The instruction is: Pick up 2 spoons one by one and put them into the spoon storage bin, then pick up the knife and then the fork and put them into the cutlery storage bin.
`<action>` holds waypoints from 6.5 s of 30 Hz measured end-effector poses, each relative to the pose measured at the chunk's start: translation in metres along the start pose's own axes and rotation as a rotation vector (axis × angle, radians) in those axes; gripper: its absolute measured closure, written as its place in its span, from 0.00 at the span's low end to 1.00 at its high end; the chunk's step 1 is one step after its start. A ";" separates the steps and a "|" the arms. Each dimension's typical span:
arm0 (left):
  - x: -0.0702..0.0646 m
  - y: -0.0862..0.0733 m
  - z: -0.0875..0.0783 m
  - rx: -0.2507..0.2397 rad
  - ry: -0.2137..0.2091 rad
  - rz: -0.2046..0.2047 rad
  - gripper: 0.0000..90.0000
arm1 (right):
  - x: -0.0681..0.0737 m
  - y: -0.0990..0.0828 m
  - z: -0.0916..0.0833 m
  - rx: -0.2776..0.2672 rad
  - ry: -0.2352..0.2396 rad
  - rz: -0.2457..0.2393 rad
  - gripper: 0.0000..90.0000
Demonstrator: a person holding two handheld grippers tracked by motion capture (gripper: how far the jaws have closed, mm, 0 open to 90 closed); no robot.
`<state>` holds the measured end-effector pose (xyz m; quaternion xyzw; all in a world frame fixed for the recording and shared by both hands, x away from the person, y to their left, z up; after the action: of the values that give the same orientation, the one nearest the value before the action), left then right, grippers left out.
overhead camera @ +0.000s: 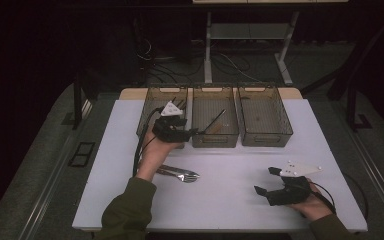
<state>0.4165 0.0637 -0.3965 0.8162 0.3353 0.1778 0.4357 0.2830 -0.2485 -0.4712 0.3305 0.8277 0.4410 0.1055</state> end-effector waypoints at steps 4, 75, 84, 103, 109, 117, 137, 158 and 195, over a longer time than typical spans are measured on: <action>-0.002 -0.011 -0.008 -0.007 -0.012 0.017 0.40 | 0.000 0.000 0.000 0.000 0.000 0.002 0.16; 0.004 -0.123 -0.040 0.233 -0.111 0.099 0.99 | -0.002 0.001 -0.003 -0.013 -0.011 0.016 0.16; 0.004 -0.127 -0.045 0.238 -0.139 0.092 0.99 | -0.003 0.001 -0.002 -0.011 -0.010 0.014 0.16; 0.017 -0.142 -0.064 0.269 -0.082 0.105 0.99 | -0.003 0.001 -0.002 -0.010 -0.009 0.014 0.16; 0.013 -0.148 -0.073 0.270 -0.097 0.106 0.99 | -0.003 0.001 -0.002 -0.008 -0.011 0.010 0.16; 0.001 -0.155 -0.085 0.278 -0.131 0.113 0.99 | -0.002 0.001 -0.001 -0.005 -0.011 0.009 0.16; -0.022 -0.153 -0.089 0.214 -0.150 0.082 0.77 | -0.001 0.001 0.000 -0.002 -0.010 0.007 0.16; -0.028 -0.154 -0.083 0.238 -0.169 0.125 0.86 | -0.001 0.001 0.000 -0.002 -0.007 0.008 0.16; -0.100 -0.058 -0.010 0.074 -0.177 0.151 0.86 | -0.004 0.072 0.031 -0.111 0.201 0.208 0.34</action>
<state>0.3169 0.0219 -0.4387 0.8671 0.2394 0.1250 0.4186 0.3333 -0.2029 -0.4322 0.3623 0.7698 0.5255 -0.0060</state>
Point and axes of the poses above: each handheld gripper's, and its own axes: z roughly forward along the jaws, y roughly out of its top, x roughly to its left, the point moved 5 cm from there along z, roughly forward along the jaws, and after that the axes turned 5 degrees about y, right-handed, at the moved point
